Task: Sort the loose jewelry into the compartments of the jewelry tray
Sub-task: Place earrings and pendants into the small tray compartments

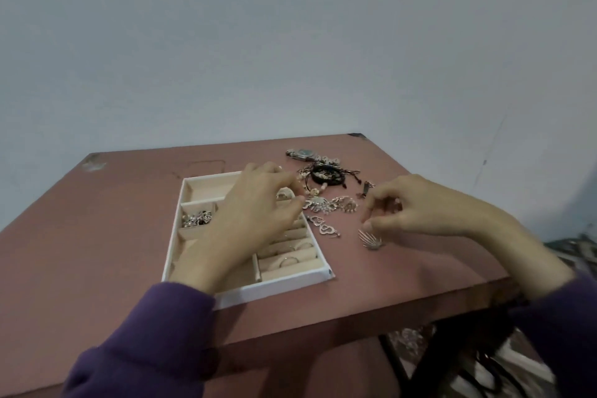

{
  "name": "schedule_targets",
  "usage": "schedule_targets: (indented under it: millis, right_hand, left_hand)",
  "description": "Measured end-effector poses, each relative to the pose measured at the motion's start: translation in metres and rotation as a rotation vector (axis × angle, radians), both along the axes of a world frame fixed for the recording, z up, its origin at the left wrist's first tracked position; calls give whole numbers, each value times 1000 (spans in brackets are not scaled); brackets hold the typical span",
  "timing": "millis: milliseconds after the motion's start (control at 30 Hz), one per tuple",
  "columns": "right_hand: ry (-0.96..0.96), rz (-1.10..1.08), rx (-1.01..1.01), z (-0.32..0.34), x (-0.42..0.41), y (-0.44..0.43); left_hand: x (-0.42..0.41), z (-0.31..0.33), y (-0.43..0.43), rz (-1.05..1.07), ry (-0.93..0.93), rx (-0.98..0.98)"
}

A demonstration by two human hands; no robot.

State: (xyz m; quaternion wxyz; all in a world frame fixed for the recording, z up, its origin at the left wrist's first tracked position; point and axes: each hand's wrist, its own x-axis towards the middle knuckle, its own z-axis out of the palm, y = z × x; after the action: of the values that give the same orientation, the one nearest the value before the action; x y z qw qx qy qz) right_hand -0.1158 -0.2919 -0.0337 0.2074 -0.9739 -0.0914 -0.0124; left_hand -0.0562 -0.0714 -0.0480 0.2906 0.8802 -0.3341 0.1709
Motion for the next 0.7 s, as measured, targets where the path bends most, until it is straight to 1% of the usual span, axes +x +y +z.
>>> schedule_targets:
  millis: [100, 200, 300, 433, 533, 700]
  right_hand:
    - [79, 40, 33, -1, -7, -6]
    - [97, 57, 44, -1, -9, -9]
    - [103, 66, 44, -2, -8, -9]
    - [67, 56, 51, -4, -7, -6]
    - [20, 36, 99, -5, -5, -4]
    - [-91, 3, 240, -8, 0, 6]
  left_hand:
    - [-1, -1, -7, -34, 17, 30]
    - [-5, 0, -11, -63, -12, 20]
    - [-8, -1, -14, -114, 4, 49]
    - [-18, 2, -12, -260, 46, 134]
    - [-27, 3, -10, -339, 125, 203]
    - [-25, 2, -5, -379, 159, 291]
